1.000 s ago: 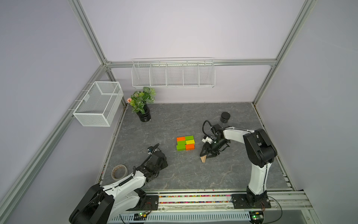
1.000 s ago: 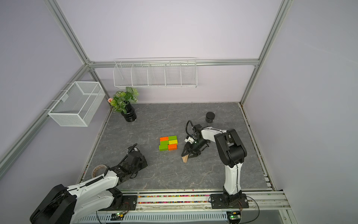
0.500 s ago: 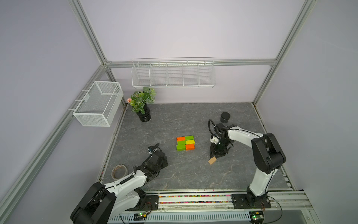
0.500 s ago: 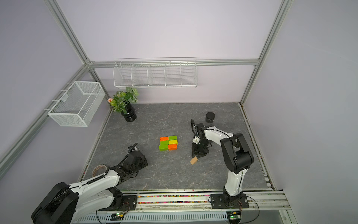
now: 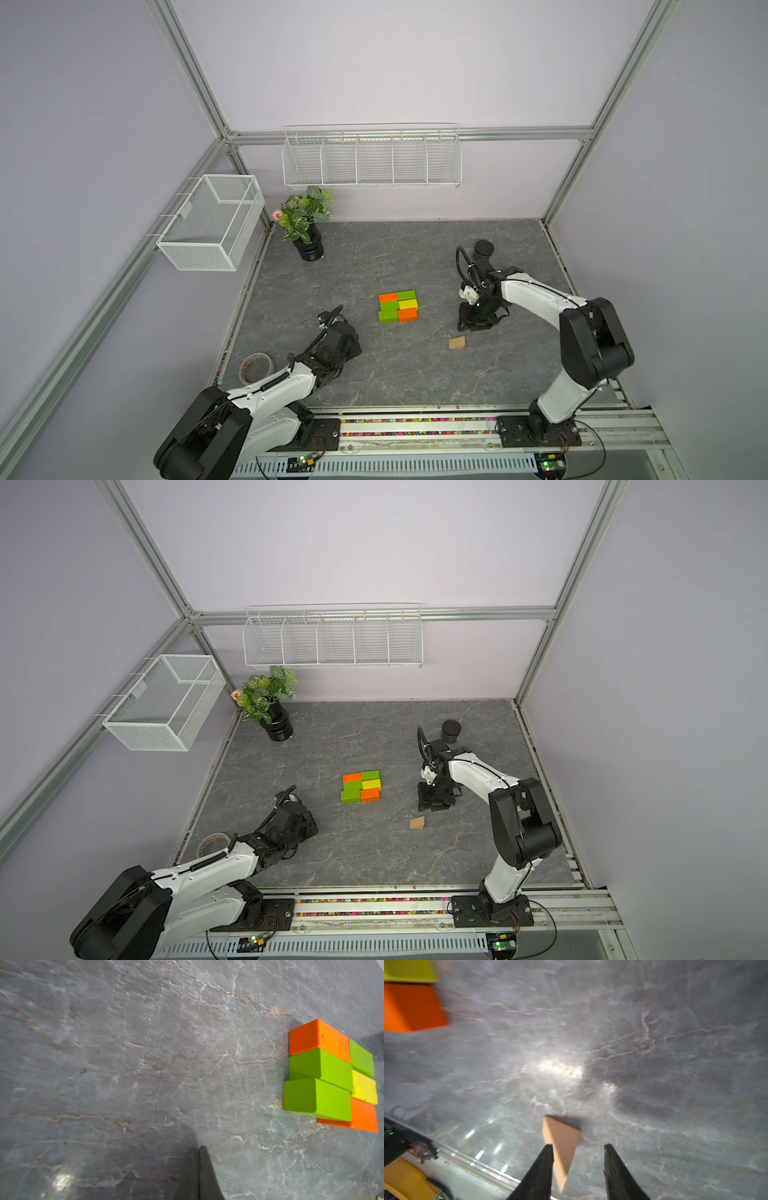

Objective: Assemble a piece of candy with building blocks
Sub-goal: Place the building block at the center of the board, then adjust the building block at the center of the board.

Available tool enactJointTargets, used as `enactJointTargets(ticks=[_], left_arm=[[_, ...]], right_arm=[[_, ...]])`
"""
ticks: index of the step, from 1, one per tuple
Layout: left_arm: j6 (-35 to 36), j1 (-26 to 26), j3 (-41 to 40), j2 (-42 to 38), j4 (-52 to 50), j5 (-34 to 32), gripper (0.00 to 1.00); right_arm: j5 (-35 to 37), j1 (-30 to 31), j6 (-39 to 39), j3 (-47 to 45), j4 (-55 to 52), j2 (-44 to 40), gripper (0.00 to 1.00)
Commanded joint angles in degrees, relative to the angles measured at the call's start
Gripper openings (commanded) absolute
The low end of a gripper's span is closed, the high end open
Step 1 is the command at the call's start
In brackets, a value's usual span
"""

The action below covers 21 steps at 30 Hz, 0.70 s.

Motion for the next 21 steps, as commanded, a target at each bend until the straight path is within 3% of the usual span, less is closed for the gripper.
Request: enactJointTargets(ticks=[1, 8, 21], left_arm=[[-0.6, 0.0, -0.8, 1.6, -5.8, 0.4, 0.00], [-0.7, 0.0, -1.1, 0.4, -6.4, 0.0, 0.00], [-0.6, 0.0, -0.9, 1.5, -5.8, 0.4, 0.00]], right_arm=[[-3.9, -0.1, 0.6, -1.0, 1.2, -4.5, 0.47], [-7.1, 0.7, 0.9, -4.5, 1.1, -3.6, 0.41], [-6.1, 1.2, 1.0, -9.2, 5.6, -0.1, 0.36]])
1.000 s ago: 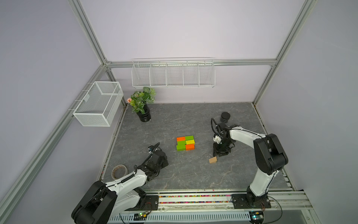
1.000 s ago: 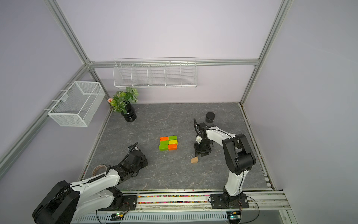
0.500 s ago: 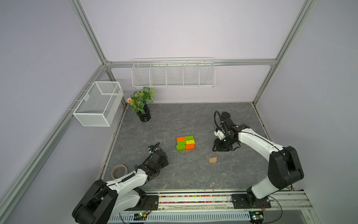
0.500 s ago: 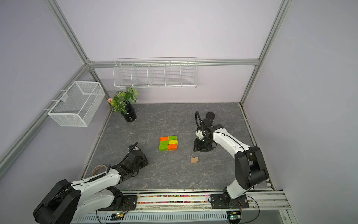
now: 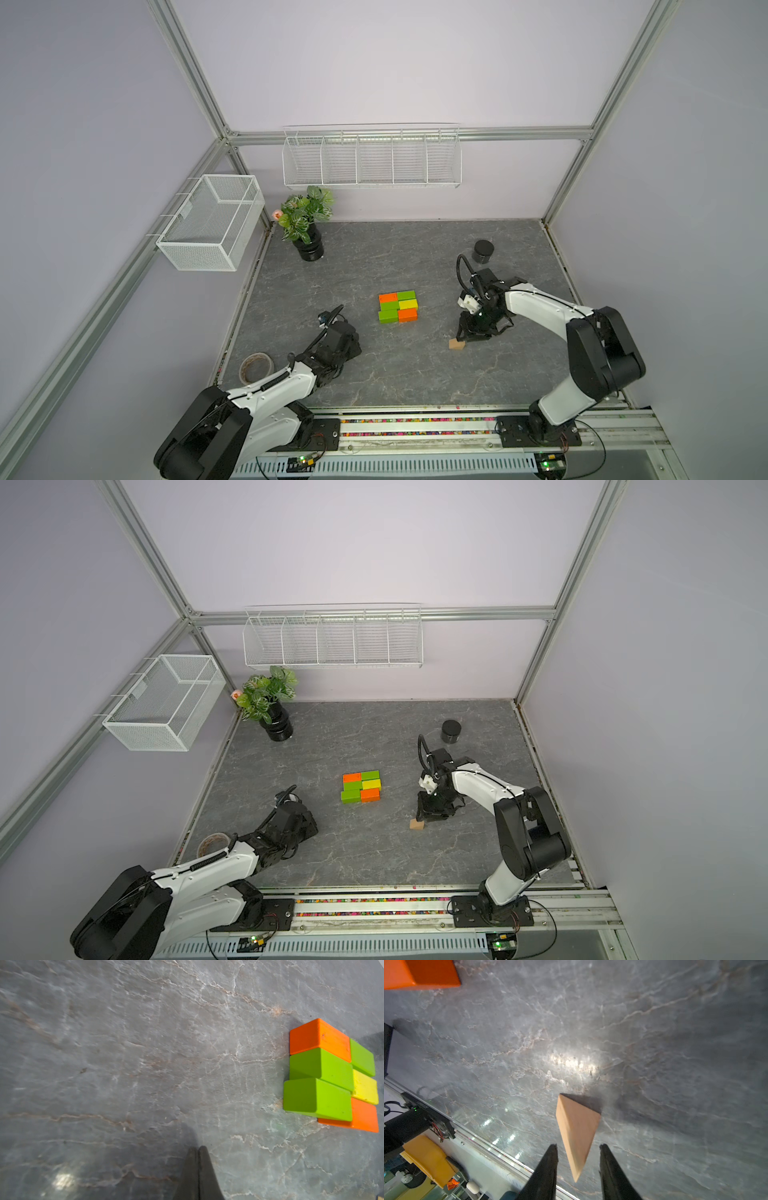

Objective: Assemble a piece of candy with building blocks
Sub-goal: Adjust the building block at the center of the board.

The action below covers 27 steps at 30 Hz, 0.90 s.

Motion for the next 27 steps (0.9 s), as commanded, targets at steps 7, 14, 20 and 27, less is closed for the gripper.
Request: enactJointTargets(ticks=[7, 14, 20, 27], left_arm=[[-0.7, 0.0, -0.9, 2.0, -5.4, 0.6, 0.00], [-0.7, 0.0, -0.8, 2.7, -5.0, 0.8, 0.00], [-0.6, 0.0, -0.4, 3.3, -5.2, 0.8, 0.00], [-0.6, 0.0, -0.1, 3.6, -5.5, 1.0, 0.00]], right_arm=[[-3.3, 0.3, 1.2, -2.7, 5.0, 3.8, 0.25], [-8.2, -0.8, 3.1, -5.1, 9.9, 5.1, 0.07], [-24.9, -6.1, 11.0, -12.6, 26.8, 6.5, 0.07], [-37.9, -9.0, 28.9, -17.6, 54.1, 10.9, 0.07]])
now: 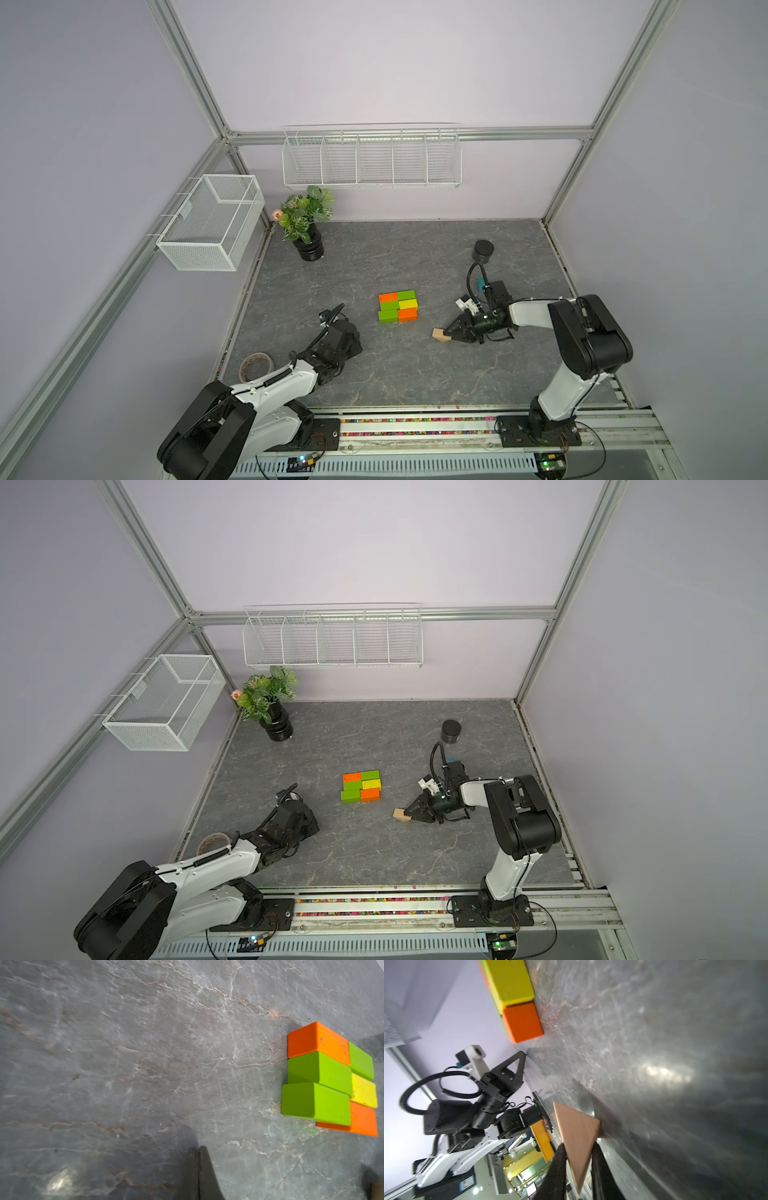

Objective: Assemble a piece of candy with building blocks
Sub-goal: Adjust the building block at the center of the board.

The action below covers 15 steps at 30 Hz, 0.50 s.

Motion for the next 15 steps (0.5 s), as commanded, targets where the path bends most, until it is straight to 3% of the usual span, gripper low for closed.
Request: enactJointTargets(ticks=[1, 5, 9, 15], left_arm=[[-0.5, 0.0, -0.8, 1.9, -6.7, 1.1, 0.00], [-0.6, 0.0, -0.4, 1.9, -7.3, 1.0, 0.00], [-0.6, 0.0, -0.3, 2.0, -7.4, 1.3, 0.00], [-0.7, 0.0, -0.1, 3.3, -6.8, 1.5, 0.00]], right_arm=[[-2.0, -0.6, 12.6, -2.5, 16.2, 3.0, 0.07], [-2.7, -0.8, 21.9, -4.2, 21.9, 4.0, 0.07], [-3.5, -1.0, 26.2, -5.9, 21.0, 3.7, 0.07], [-1.8, -1.8, 23.1, -5.4, 12.9, 2.0, 0.07]])
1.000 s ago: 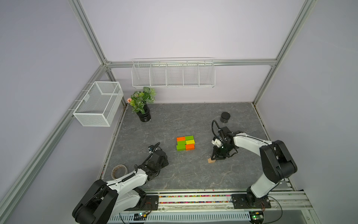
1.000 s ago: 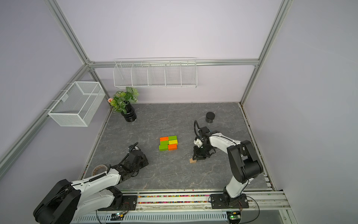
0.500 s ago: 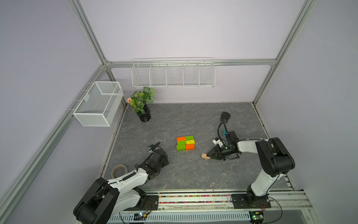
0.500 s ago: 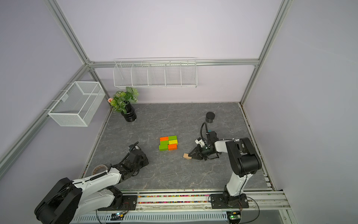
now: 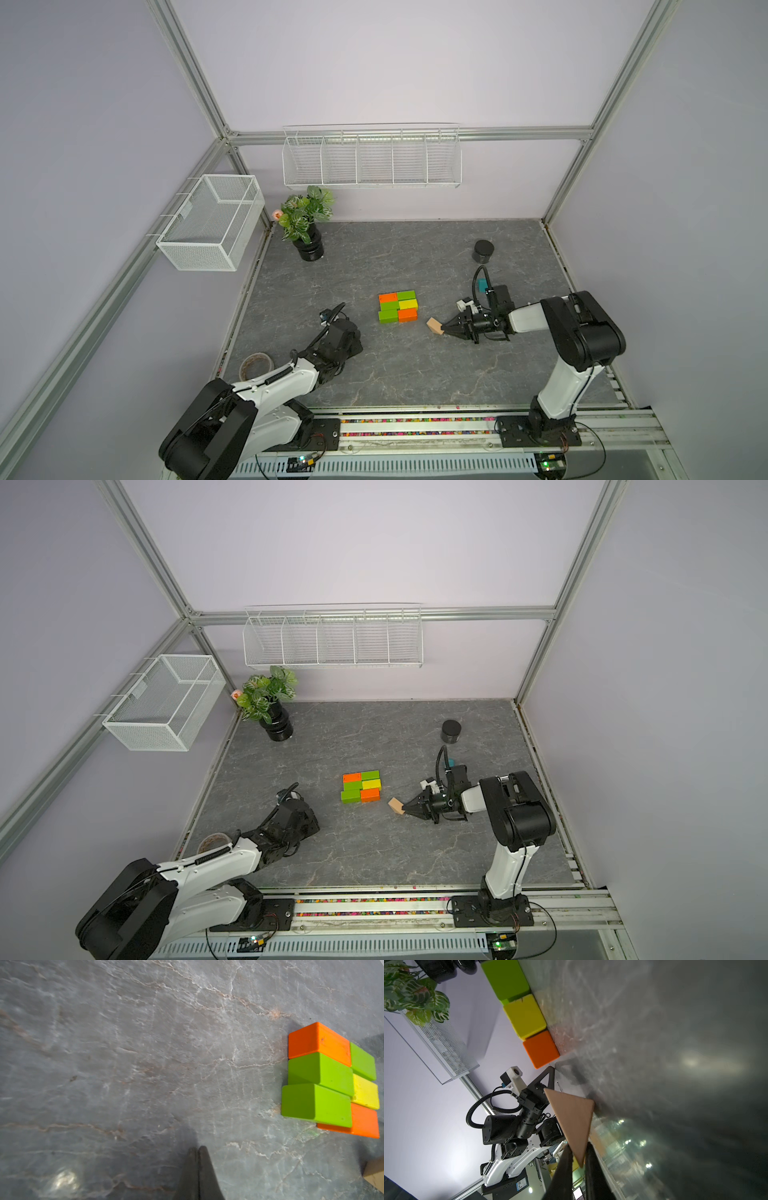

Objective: Assemble a piece of candy with building blocks
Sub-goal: Adjust the building block at the center of the board.

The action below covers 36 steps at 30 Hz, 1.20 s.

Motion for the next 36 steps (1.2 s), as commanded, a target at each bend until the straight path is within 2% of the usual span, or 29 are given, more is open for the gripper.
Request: enactJointTargets(ticks=[1, 8, 13, 21, 23, 26, 28, 36], left_arm=[[-0.6, 0.0, -0.8, 2.6, -6.6, 1.5, 0.00], [-0.6, 0.0, -0.7, 3.5, -6.2, 1.6, 0.00], [-0.6, 0.0, -0.8, 3.5, -6.2, 1.6, 0.00], [-0.6, 0.0, -0.9, 4.2, -5.8, 1.5, 0.00], [-0.6, 0.0, -0.8, 4.4, -6.0, 1.5, 0.00], [-0.6, 0.0, -0.9, 4.9, -5.6, 1.5, 0.00], [-0.6, 0.0, -0.8, 5.4, -5.3, 1.7, 0.00], [-0.5, 0.0, -0.6, 6.2, -5.1, 1.6, 0.00]], right_arm=[[3.5, -1.0, 2.2, -1.1, -4.7, 0.2, 0.07], [3.6, -1.0, 4.4, -2.8, -0.6, 4.6, 0.07], [4.3, -3.3, 4.7, -2.9, -0.4, 6.5, 0.07], [5.5, -4.4, 1.1, -3.4, -3.8, 8.9, 0.08], [7.2, -4.5, 0.0, -3.8, -5.4, 7.1, 0.08], [13.9, -4.5, -10.1, 0.5, -20.8, 2.4, 0.08], [17.1, -4.7, -14.0, 2.8, -27.7, -0.5, 0.08], [21.5, -5.6, -20.8, 6.7, -35.5, -10.5, 0.09]])
